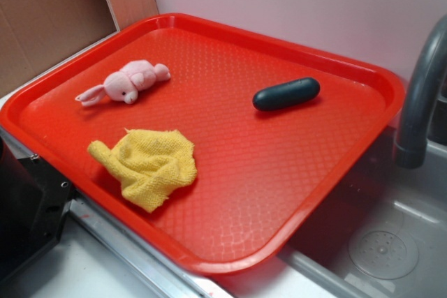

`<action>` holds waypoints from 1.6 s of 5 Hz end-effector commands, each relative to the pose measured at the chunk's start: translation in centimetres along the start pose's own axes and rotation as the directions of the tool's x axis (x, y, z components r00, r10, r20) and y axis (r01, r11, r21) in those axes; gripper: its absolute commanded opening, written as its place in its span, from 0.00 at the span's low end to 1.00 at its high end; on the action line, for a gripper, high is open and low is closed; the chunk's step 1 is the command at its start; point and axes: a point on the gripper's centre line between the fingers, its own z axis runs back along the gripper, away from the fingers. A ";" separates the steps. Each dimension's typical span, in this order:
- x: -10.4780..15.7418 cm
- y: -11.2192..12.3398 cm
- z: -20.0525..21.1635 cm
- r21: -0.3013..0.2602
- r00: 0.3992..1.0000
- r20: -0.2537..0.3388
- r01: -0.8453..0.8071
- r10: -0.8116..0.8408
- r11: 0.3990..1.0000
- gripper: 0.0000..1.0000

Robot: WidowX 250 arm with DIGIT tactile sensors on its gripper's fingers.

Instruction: Grab the plastic pickle.

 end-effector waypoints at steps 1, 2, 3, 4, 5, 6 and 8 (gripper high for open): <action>0.0 0.0 0.0 0.000 1.000 0.000 0.000 0.000 1.000 1.00; 1.2 -0.1 -0.9 -0.007 0.998 0.051 0.039 -0.039 0.999 1.00; 2.3 -0.9 -1.5 -0.010 0.989 0.131 0.074 -0.072 0.997 1.00; 4.0 -2.2 -2.7 0.007 0.977 0.194 0.093 -0.093 0.996 1.00; 6.9 -3.8 -5.5 -0.004 0.976 0.195 0.099 -0.096 0.995 1.00; 9.0 -5.2 -7.4 0.005 0.972 0.211 0.107 -0.105 0.994 1.00; 13.9 -7.8 -12.8 -0.031 0.949 0.196 0.259 -0.248 0.965 1.00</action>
